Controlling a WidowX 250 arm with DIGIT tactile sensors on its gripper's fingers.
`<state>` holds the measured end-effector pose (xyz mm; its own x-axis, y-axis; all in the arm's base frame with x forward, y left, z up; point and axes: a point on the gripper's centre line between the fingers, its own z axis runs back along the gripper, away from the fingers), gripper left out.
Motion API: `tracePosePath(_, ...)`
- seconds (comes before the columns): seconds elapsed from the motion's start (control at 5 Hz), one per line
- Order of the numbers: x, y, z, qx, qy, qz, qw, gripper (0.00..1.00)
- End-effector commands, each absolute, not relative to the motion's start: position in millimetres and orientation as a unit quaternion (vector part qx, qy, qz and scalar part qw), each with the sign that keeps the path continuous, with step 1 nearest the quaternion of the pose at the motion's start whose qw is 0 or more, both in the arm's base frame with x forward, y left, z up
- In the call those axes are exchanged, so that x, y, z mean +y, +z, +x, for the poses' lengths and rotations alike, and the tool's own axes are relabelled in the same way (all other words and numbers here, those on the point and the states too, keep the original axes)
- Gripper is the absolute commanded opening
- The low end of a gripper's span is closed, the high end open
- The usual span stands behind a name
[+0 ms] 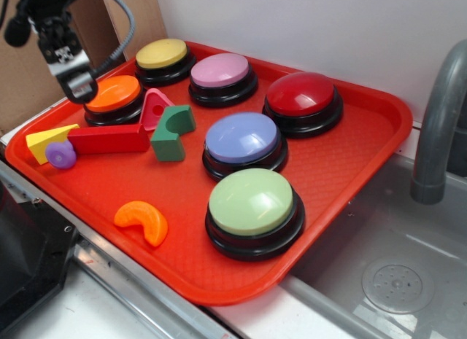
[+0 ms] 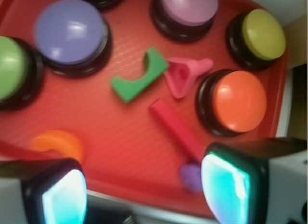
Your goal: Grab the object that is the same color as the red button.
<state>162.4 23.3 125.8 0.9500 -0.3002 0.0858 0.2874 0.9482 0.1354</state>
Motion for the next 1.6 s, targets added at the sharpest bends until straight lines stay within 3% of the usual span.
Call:
tracePosePath(0.0,51,72,188,-0.096,-0.228,0.04,0.968,1.0)
tracePosePath(0.2,47,48,194,-0.089,-0.244,0.041,0.965,1.0)
tracePosePath(0.6,38,29,196,-0.105,-0.269,0.035,0.957,1.0)
tracePosePath(0.8,32,29,195,-0.094,-0.272,0.033,0.957,0.61)
tracePosePath(1.0,30,27,194,-0.085,-0.27,0.028,0.959,0.0)
tracePosePath(1.4,31,29,198,-0.075,-0.263,0.024,0.961,0.0)
